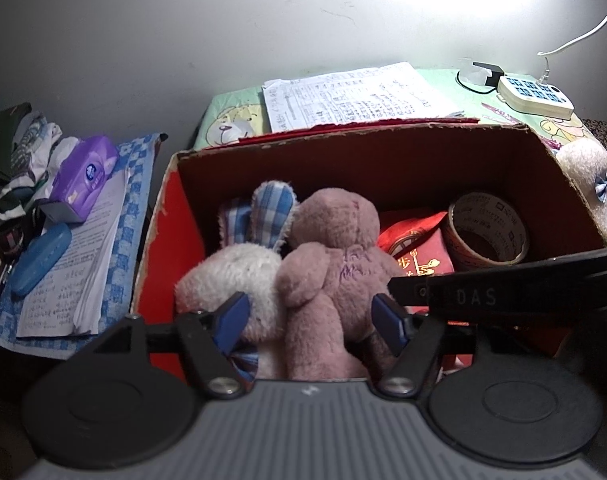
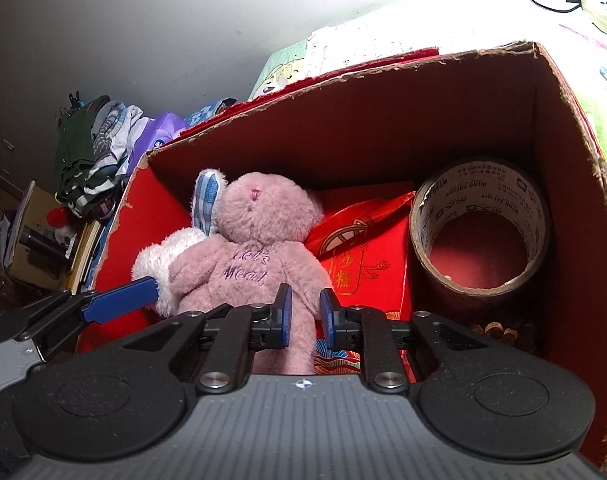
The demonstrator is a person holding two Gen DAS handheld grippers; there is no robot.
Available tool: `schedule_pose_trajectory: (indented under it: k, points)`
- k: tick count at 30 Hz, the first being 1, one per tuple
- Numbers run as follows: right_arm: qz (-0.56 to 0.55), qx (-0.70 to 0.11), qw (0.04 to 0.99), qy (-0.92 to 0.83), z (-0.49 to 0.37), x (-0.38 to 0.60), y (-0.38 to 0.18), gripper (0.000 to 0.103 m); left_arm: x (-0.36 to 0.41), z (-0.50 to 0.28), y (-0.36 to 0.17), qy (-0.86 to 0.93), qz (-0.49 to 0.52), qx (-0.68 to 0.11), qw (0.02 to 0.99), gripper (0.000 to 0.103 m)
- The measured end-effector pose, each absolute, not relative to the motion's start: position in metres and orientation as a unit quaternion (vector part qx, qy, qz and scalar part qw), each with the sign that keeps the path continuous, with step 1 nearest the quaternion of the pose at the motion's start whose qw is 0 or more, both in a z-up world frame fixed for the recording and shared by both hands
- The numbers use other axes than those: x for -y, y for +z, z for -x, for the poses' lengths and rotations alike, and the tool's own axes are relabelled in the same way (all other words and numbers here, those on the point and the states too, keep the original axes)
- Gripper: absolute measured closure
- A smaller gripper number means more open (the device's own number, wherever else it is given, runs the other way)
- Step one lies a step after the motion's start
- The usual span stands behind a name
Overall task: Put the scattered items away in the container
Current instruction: 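Lower the teddy bear with both grippers into the box beside the bunny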
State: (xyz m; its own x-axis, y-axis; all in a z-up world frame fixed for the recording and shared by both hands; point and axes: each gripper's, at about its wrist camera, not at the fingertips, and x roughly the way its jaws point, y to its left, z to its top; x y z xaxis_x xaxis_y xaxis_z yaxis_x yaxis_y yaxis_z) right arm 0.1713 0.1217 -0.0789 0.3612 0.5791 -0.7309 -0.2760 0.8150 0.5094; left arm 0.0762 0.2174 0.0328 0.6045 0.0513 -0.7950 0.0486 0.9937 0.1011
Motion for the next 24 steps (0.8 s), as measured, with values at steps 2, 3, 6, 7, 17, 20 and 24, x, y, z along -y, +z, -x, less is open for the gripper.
schedule_pose_trajectory:
  k: [2,3,6,7,17,20,24]
  points:
    - [-0.151,-0.499,0.811,0.264,-0.1709,-0.1215,-0.0788,0.084,-0.2174,-0.0766,0.0328,0.001,-0.056,-0.446,0.893,0.032]
    - [-0.151,-0.499,0.811,0.264,-0.1709,-0.1212,-0.0786,0.084,-0.2171,-0.0765,0.0329,0.002,-0.056,-0.447,0.893,0.032]
    - [-0.153,-0.498,0.811,0.265,-0.1705,-0.1199,-0.0787,0.084,-0.2165,-0.0767,0.0328,0.004,-0.056,-0.449,0.892,0.031]
    - [-0.154,-0.498,0.811,0.264,-0.1703,-0.1195,-0.0788,0.084,-0.2163,-0.0765,0.0328,0.004,-0.056,-0.449,0.892,0.031]
    - [-0.145,-0.497,0.816,0.257,-0.1697,-0.1196,-0.0785,0.088,-0.2150,-0.0786,0.0291,0.018,-0.056,-0.458,0.887,0.024]
    - [-0.139,-0.499,0.817,0.253,-0.1692,-0.1210,-0.0783,0.092,-0.2108,-0.0789,0.0277,0.024,-0.065,-0.458,0.886,0.023]
    - [-0.143,-0.499,0.817,0.252,-0.1691,-0.1207,-0.0787,0.093,-0.2112,-0.0795,0.0277,0.026,-0.064,-0.459,0.886,0.022]
